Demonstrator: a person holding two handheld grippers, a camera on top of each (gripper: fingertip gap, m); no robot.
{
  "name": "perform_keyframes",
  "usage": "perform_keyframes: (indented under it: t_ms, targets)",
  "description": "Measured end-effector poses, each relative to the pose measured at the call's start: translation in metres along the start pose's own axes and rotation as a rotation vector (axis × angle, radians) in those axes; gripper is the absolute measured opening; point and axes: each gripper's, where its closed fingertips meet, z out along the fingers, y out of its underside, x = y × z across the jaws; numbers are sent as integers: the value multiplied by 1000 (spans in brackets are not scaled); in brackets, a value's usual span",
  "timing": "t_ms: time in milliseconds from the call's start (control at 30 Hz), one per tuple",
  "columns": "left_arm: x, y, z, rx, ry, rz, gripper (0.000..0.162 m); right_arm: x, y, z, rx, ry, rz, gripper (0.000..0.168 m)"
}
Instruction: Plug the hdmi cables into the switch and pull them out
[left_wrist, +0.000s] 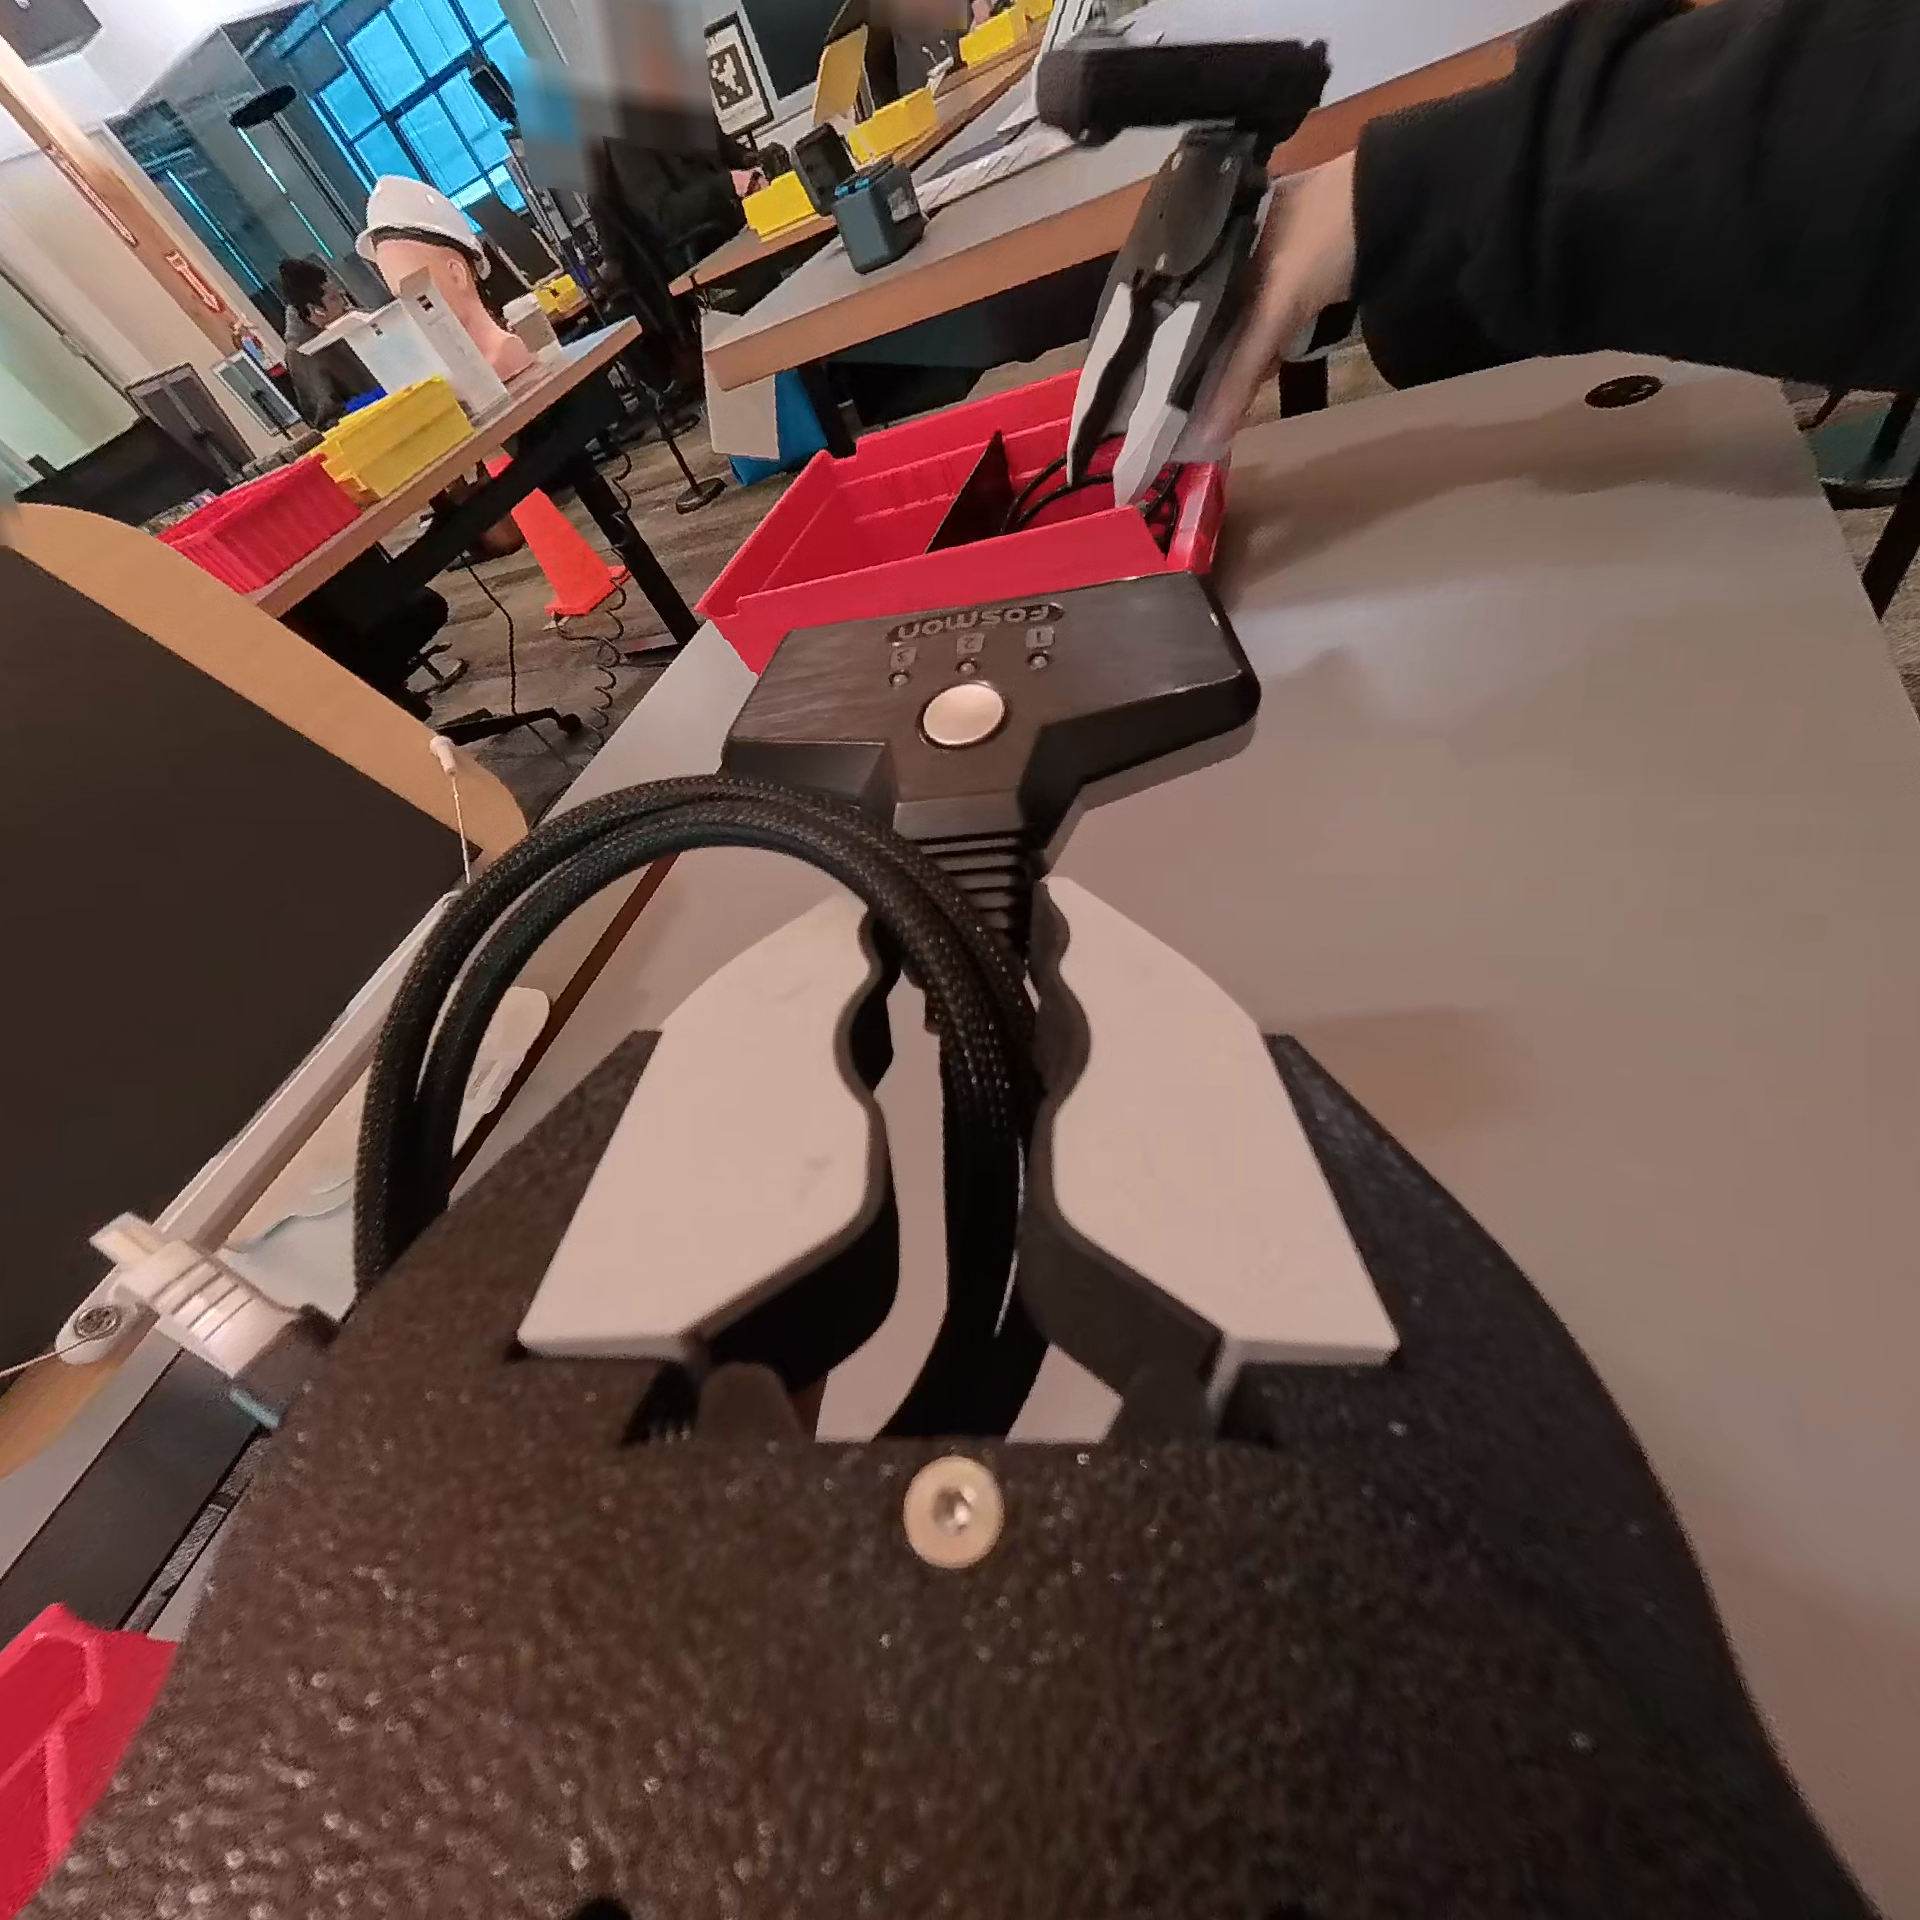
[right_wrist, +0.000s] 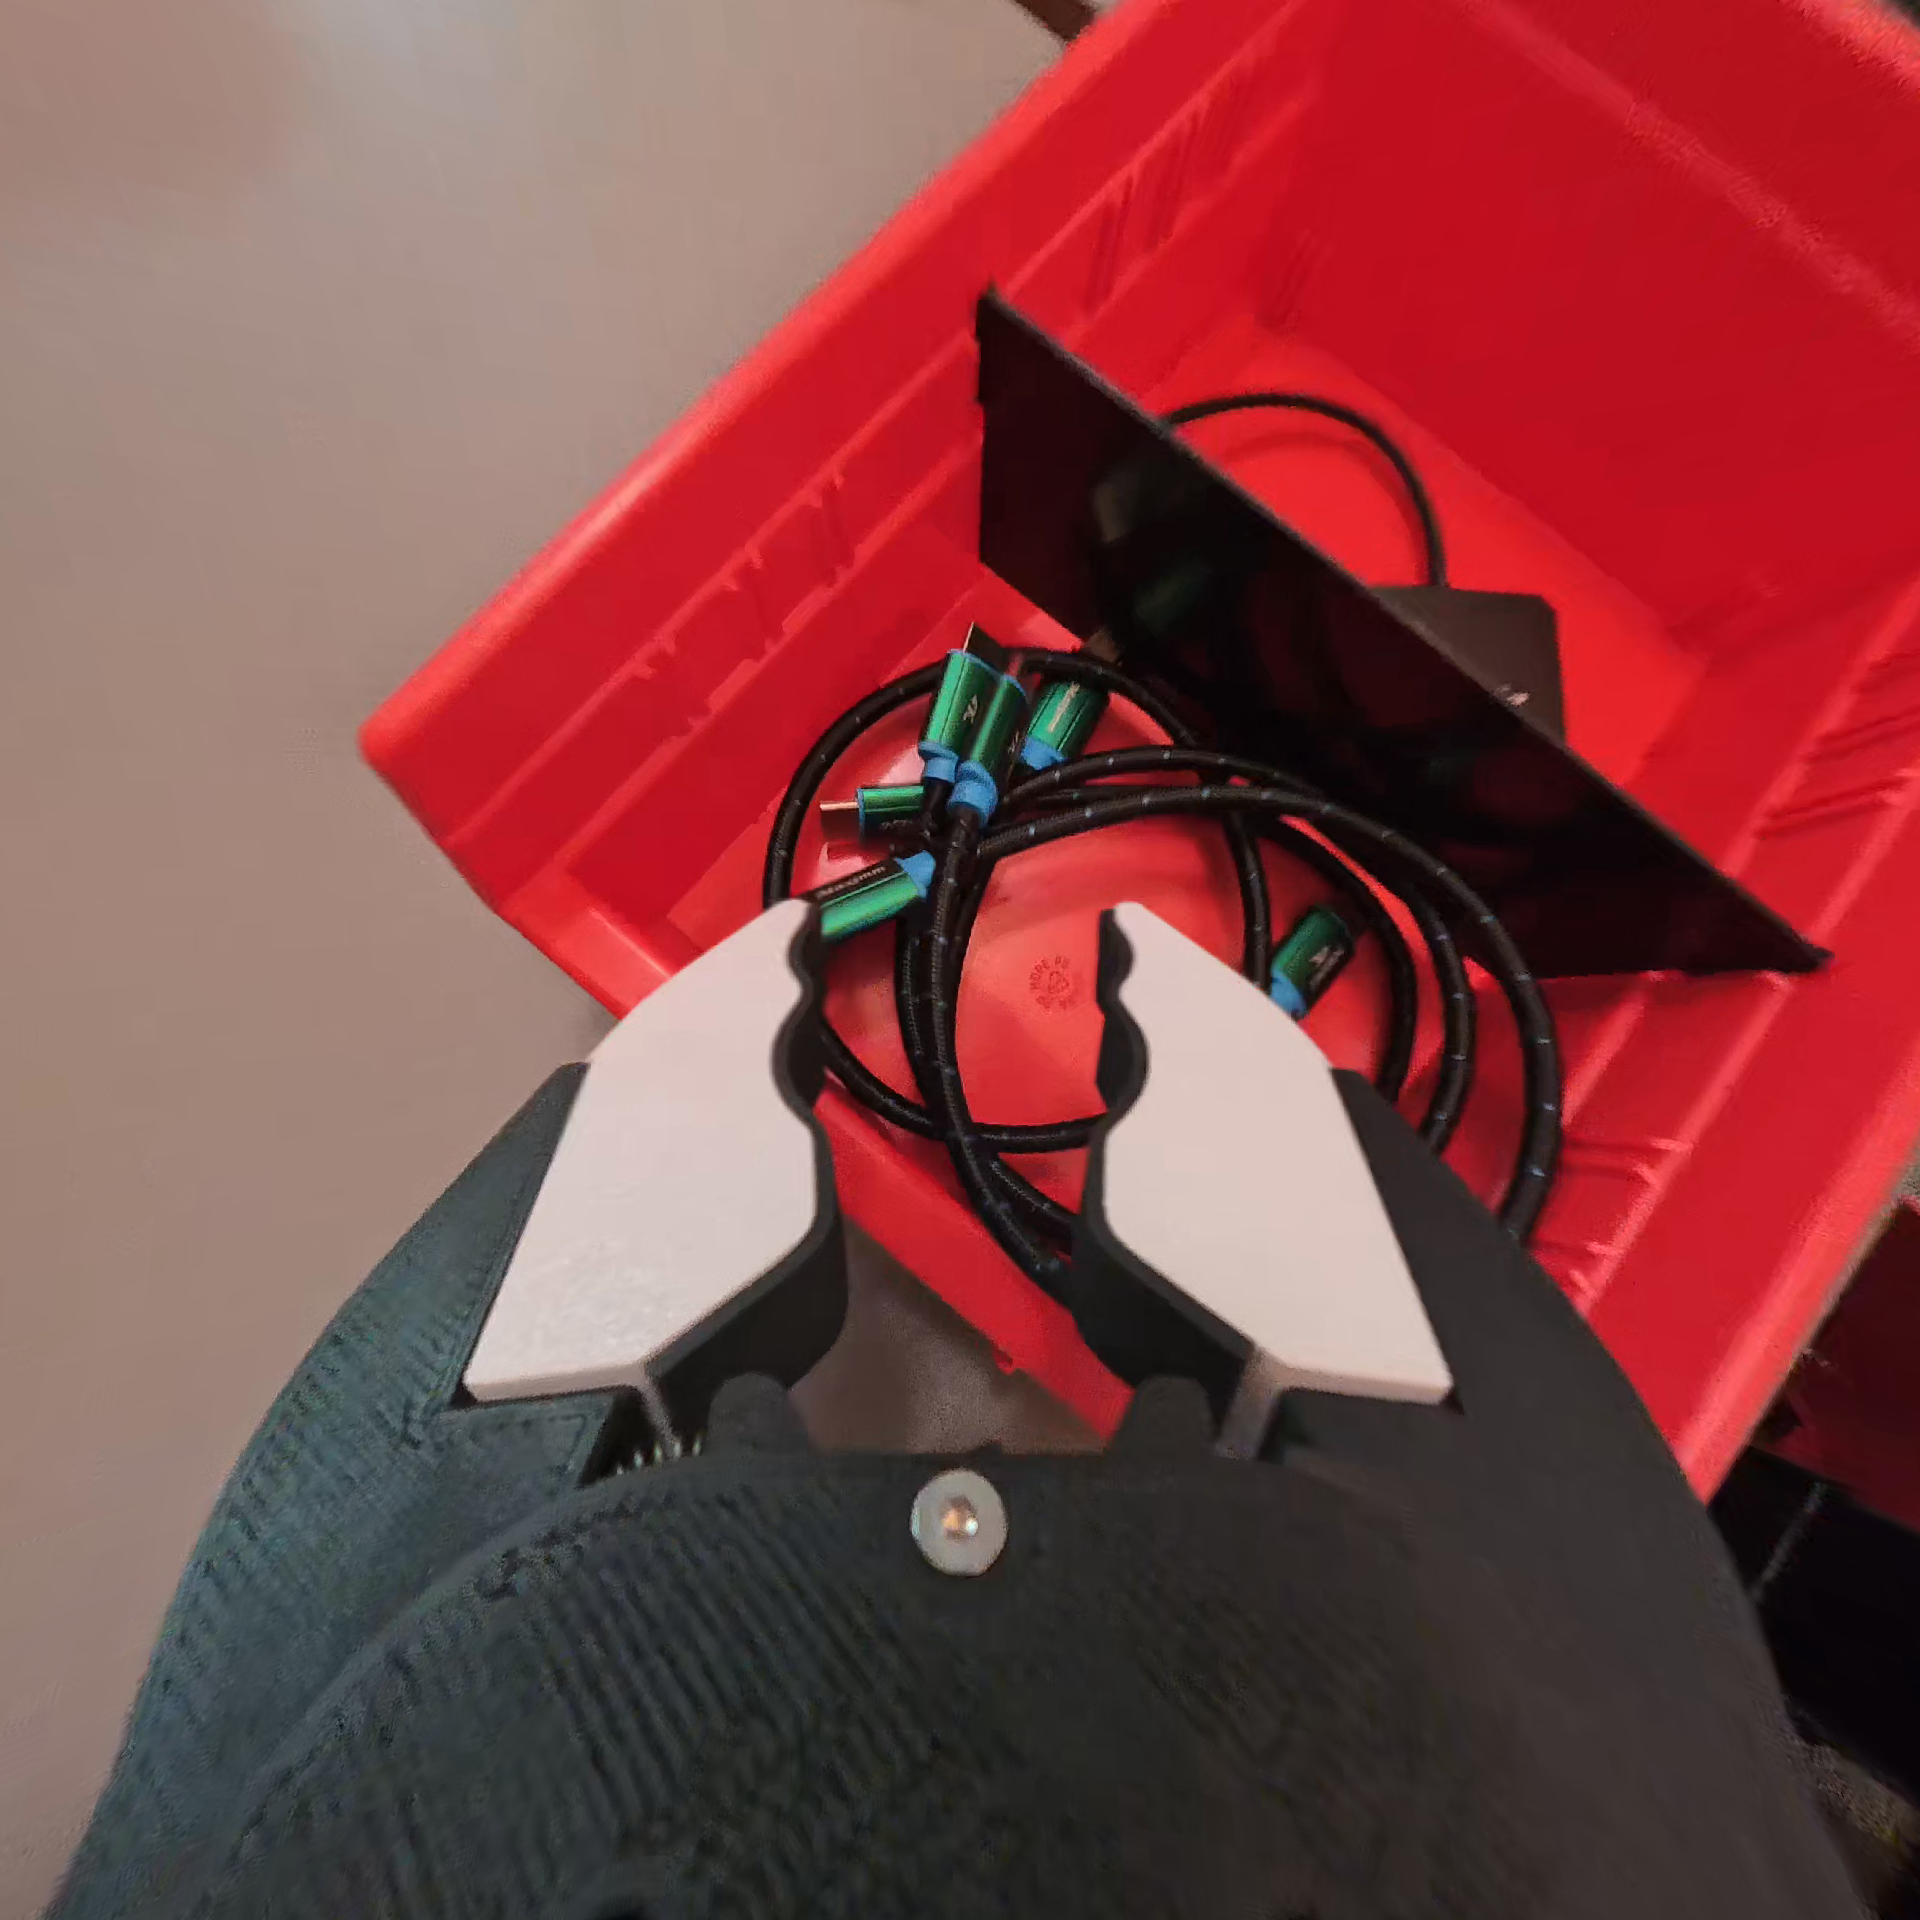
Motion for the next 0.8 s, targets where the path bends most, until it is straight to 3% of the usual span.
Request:
perform_keyframes:
  t_ms: [33, 167, 333, 467, 633, 800]
  targets:
    - [0, 0, 0, -1, 0, -2, 23, -2, -7, -7, 37, 23, -9, 58]
    - [1, -1, 2, 1, 3, 5, 23, -35, -48, -38, 212, 36, -98, 71]
    - [8, -6, 8, 4, 21, 18, 23, -121, -108, -64, 418, -72, -270, 90]
    - [16, -15, 11, 14, 38, 60, 23, -196, -143, -73, 535, -184, -388, 92]
    - [31, -27, 16, 30, 73, 121, 23, -272, -171, -80, 644, -350, -467, 94]
    - [42, -35, 19, 47, 112, 150, 22, -295, -174, -66, 613, -387, -539, 99]
